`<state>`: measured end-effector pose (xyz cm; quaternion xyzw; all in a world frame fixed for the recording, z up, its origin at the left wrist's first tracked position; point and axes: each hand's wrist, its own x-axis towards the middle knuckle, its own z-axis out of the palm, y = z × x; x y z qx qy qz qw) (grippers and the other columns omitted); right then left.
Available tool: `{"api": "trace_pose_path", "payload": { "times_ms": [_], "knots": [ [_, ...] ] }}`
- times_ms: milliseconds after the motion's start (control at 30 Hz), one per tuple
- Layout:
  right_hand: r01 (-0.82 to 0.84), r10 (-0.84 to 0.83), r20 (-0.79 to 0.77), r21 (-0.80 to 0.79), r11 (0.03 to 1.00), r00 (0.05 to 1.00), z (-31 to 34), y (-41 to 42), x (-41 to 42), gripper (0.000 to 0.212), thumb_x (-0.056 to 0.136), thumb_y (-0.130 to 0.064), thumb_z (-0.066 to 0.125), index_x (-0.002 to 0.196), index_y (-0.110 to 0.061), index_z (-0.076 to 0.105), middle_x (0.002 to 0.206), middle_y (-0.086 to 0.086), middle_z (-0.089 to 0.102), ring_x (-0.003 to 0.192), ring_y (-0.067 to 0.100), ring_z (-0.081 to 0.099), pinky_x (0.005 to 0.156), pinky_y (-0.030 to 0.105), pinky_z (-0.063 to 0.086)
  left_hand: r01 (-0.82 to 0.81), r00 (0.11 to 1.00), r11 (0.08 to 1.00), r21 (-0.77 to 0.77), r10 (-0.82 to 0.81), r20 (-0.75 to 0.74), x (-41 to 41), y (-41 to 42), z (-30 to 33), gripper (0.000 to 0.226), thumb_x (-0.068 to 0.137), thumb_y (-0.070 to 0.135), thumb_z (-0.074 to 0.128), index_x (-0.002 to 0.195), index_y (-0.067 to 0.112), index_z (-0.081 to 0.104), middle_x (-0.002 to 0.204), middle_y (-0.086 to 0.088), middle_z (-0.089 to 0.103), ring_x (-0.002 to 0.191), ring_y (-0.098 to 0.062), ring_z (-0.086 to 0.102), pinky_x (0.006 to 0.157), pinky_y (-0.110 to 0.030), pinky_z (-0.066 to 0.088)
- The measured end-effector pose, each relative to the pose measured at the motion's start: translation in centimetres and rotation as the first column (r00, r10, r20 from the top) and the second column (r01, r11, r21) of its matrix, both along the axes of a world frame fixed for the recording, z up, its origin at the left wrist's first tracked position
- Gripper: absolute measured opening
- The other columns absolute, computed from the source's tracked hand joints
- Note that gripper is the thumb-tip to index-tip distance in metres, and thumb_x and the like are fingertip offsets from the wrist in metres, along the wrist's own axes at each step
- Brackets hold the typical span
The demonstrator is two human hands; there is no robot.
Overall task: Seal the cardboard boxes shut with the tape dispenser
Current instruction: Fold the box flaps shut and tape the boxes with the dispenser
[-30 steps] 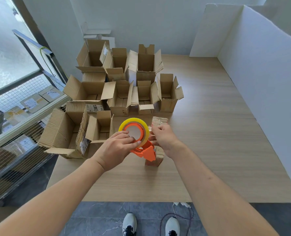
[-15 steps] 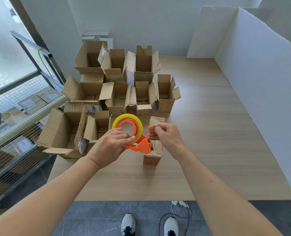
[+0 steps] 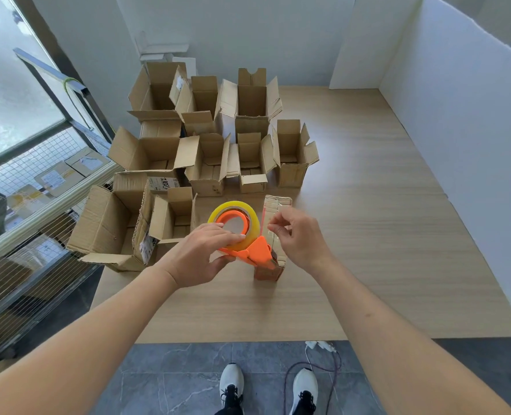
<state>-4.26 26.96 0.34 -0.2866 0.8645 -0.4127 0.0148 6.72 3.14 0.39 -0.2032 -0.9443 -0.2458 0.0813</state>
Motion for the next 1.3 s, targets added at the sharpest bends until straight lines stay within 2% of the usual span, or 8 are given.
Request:
{"api": "trace_pose_path", "payload": {
  "times_ms": [67, 233, 367, 500, 633, 733, 967, 1300],
  "knots": [
    [-0.033, 0.033, -0.002, 0.033, 0.999, 0.999, -0.5, 0.5, 0.3, 0.009, 0.093, -0.01, 0.069, 0.088, -0.016, 0.065, 0.086, -0.004, 0.066, 0.078, 0.014, 0.059, 0.072, 0.038, 0.053, 0.023, 0.998, 1.0, -0.003, -0.022, 0.051, 0.2, 0.3, 0.2, 0.059, 0.089, 0.022, 0.075, 0.144, 0.023, 0.052, 0.114, 0.006, 0.067, 0.107, -0.018, 0.061, 0.107, -0.042, 0.044],
    [-0.039, 0.039, 0.018, 0.034, 0.999, 0.999, -1.9, 1.1, 0.4, 0.013, 0.087, -0.01, 0.075, 0.081, -0.016, 0.065, 0.107, -0.003, 0.062, 0.095, 0.011, 0.06, 0.077, 0.026, 0.053, 0.068, 0.991, 0.997, -0.033, -0.064, 0.119, -0.1, 0.6, -0.1, 0.064, 0.088, 0.024, 0.069, 0.147, 0.031, 0.046, 0.101, 0.013, 0.059, 0.094, -0.012, 0.055, 0.099, -0.038, 0.044],
    [0.039, -0.028, 0.219, -0.049, 0.998, 0.975, -1.6, 1.4, 0.6, 0.011, 0.09, -0.015, 0.071, 0.081, -0.015, 0.064, 0.078, -0.004, 0.066, 0.073, 0.013, 0.062, 0.066, 0.027, 0.052, 0.068, 0.988, 0.997, -0.037, -0.062, 0.144, -0.4, 0.8, -0.3, 0.058, 0.093, 0.037, 0.065, 0.147, 0.031, 0.046, 0.109, 0.009, 0.06, 0.098, -0.016, 0.056, 0.097, -0.042, 0.044],
    [0.009, 0.023, 0.373, -0.084, 0.996, 0.928, -2.0, 1.6, 0.4, 0.014, 0.089, -0.015, 0.072, 0.079, -0.022, 0.065, 0.071, -0.006, 0.068, 0.068, 0.017, 0.064, 0.068, 0.042, 0.058, 0.084, 0.983, 0.996, -0.002, -0.082, 0.166, -0.7, 0.8, 0.2, 0.055, 0.099, 0.057, 0.053, 0.146, 0.03, 0.044, 0.111, 0.006, 0.065, 0.093, -0.018, 0.058, 0.085, -0.043, 0.048],
    [-0.022, 0.028, 0.449, -0.018, 1.0, 0.893, -2.2, 1.5, 0.0, 0.022, 0.087, -0.005, 0.071, 0.076, -0.024, 0.068, 0.062, -0.007, 0.066, 0.063, 0.01, 0.061, 0.071, 0.044, 0.059, 0.064, 0.968, 0.997, 0.033, -0.07, 0.24, -0.9, 0.6, 0.8, 0.066, 0.099, 0.057, 0.05, 0.156, 0.048, 0.018, 0.102, 0.008, 0.065, 0.081, -0.013, 0.057, 0.075, -0.032, 0.047],
    [-0.035, 0.015, 0.499, 0.031, 0.999, 0.866, -2.7, 1.7, -0.2, 0.021, 0.087, -0.005, 0.072, 0.076, -0.022, 0.069, 0.061, -0.005, 0.066, 0.061, 0.009, 0.061, 0.072, 0.044, 0.058, 0.097, 0.959, 0.994, -0.048, -0.081, 0.27, -1.1, 0.4, 0.8, 0.064, 0.102, 0.057, 0.044, 0.156, 0.054, 0.009, 0.089, 0.006, 0.062, 0.069, -0.014, 0.054, 0.067, -0.032, 0.047],
    [0.022, -0.08, 0.558, 0.111, 0.994, 0.826, -4.6, 1.7, 0.0, 0.015, 0.083, -0.012, 0.078, 0.075, -0.022, 0.07, 0.066, -0.002, 0.073, 0.069, 0.012, 0.071, 0.079, 0.047, 0.06, 0.163, 0.929, 0.983, -0.086, -0.124, 0.349, -2.2, -0.2, 0.2, 0.056, 0.1, 0.064, 0.04, 0.15, 0.064, 0.015, 0.091, 0.006, 0.067, 0.063, -0.014, 0.055, 0.065, -0.031, 0.049],
    [0.155, -0.23, 0.576, 0.177, 0.972, 0.784, -6.6, 5.0, 1.2, 0.014, 0.084, -0.019, 0.079, 0.076, -0.02, 0.069, 0.069, -0.007, 0.074, 0.074, 0.017, 0.072, 0.077, 0.05, 0.06, 0.147, 0.912, 0.974, -0.174, -0.065, 0.404, -2.4, -2.8, -1.2, 0.055, 0.097, 0.066, 0.044, 0.145, 0.071, 0.019, 0.065, 0.02, 0.052, 0.054, -0.014, 0.05, 0.057, -0.022, 0.041]
  ]
}}
